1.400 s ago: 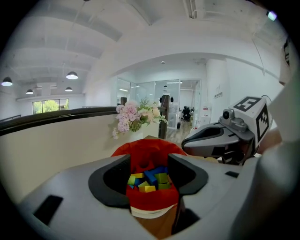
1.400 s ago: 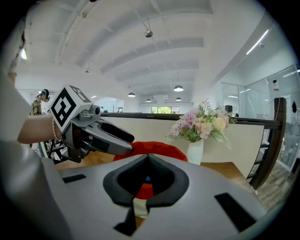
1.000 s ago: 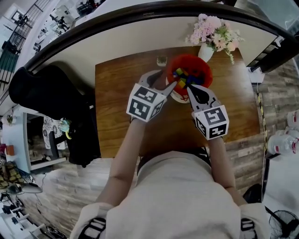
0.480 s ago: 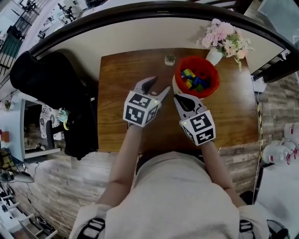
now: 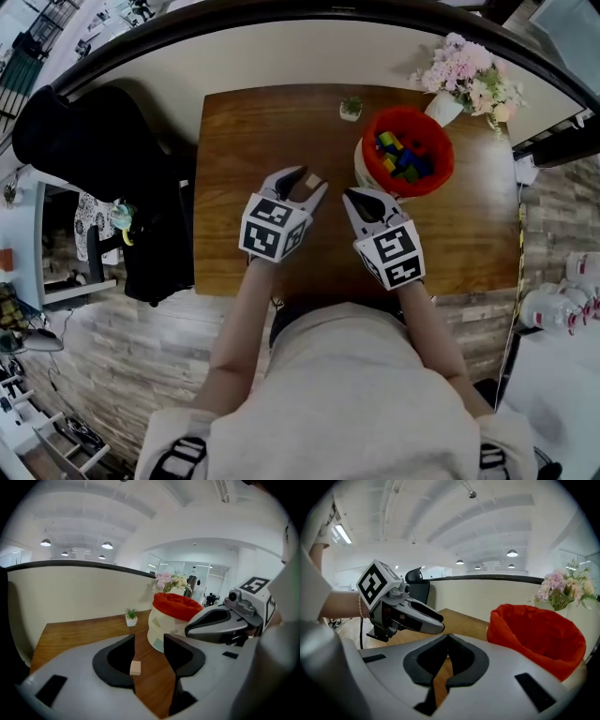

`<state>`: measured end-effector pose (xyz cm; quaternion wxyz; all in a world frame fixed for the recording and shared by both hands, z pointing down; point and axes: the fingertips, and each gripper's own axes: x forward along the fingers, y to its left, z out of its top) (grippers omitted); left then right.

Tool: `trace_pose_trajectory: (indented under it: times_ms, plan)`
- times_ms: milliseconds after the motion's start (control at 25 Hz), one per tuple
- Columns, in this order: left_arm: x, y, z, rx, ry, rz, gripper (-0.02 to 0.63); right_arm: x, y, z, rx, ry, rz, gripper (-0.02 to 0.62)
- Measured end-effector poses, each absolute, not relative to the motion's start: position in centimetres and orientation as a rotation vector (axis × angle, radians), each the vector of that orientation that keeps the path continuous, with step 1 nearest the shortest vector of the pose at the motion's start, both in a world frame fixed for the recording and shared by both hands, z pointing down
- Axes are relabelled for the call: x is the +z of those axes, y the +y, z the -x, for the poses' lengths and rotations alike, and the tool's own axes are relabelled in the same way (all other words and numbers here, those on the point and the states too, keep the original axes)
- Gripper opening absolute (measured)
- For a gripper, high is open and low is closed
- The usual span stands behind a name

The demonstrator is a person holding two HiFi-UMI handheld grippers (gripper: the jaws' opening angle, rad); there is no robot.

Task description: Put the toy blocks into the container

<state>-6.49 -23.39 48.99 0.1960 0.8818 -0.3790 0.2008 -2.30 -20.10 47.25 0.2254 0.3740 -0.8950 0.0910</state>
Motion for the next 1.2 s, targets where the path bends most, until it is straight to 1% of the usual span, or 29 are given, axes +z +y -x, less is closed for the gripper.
trace_pose_trajectory:
  times_ms: [800, 1040, 1200]
  plan:
    - [60.1, -24.1, 7.8, 0.76, -0.933, -2.28, 0.196, 55.3, -22.6, 5.6, 0.404, -2.344, -0.898, 0.012]
    - [62.0, -24.5, 7.0, 0.813, -0.92, -2.266, 0.238, 56.8, -22.3, 5.3, 0.438, -2.311, -0.897, 0.012]
    - [62.5, -24.9, 6.4, 0.816, -0.929, -2.26, 0.241, 57.2, -22.2, 4.8, 0.451, -2.3, -0.902, 0.012]
